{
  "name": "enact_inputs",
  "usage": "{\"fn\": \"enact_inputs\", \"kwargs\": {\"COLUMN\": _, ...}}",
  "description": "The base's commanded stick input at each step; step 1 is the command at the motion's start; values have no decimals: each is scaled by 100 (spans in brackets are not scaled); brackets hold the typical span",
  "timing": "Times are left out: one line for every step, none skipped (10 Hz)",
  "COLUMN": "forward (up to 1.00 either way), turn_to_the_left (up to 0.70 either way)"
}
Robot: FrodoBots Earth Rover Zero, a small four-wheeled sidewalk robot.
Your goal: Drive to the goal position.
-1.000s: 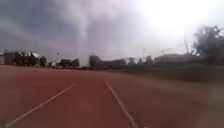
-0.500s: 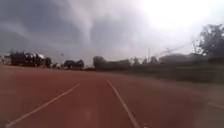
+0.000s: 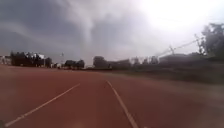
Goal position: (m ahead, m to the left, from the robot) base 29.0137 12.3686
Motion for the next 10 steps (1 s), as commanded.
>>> {"fn": "enact_inputs", "kwargs": {"forward": 70, "turn_to_the_left": 0}}
{"fn": "enact_inputs", "kwargs": {"forward": 70, "turn_to_the_left": 0}}
{"fn": "enact_inputs", "kwargs": {"forward": 70, "turn_to_the_left": 0}}
{"fn": "enact_inputs", "kwargs": {"forward": 70, "turn_to_the_left": 0}}
{"fn": "enact_inputs", "kwargs": {"forward": 70, "turn_to_the_left": 0}}
{"fn": "enact_inputs", "kwargs": {"forward": 70, "turn_to_the_left": 0}}
{"fn": "enact_inputs", "kwargs": {"forward": 70, "turn_to_the_left": 0}}
{"fn": "enact_inputs", "kwargs": {"forward": 70, "turn_to_the_left": 0}}
{"fn": "enact_inputs", "kwargs": {"forward": 70, "turn_to_the_left": 0}}
{"fn": "enact_inputs", "kwargs": {"forward": 70, "turn_to_the_left": 0}}
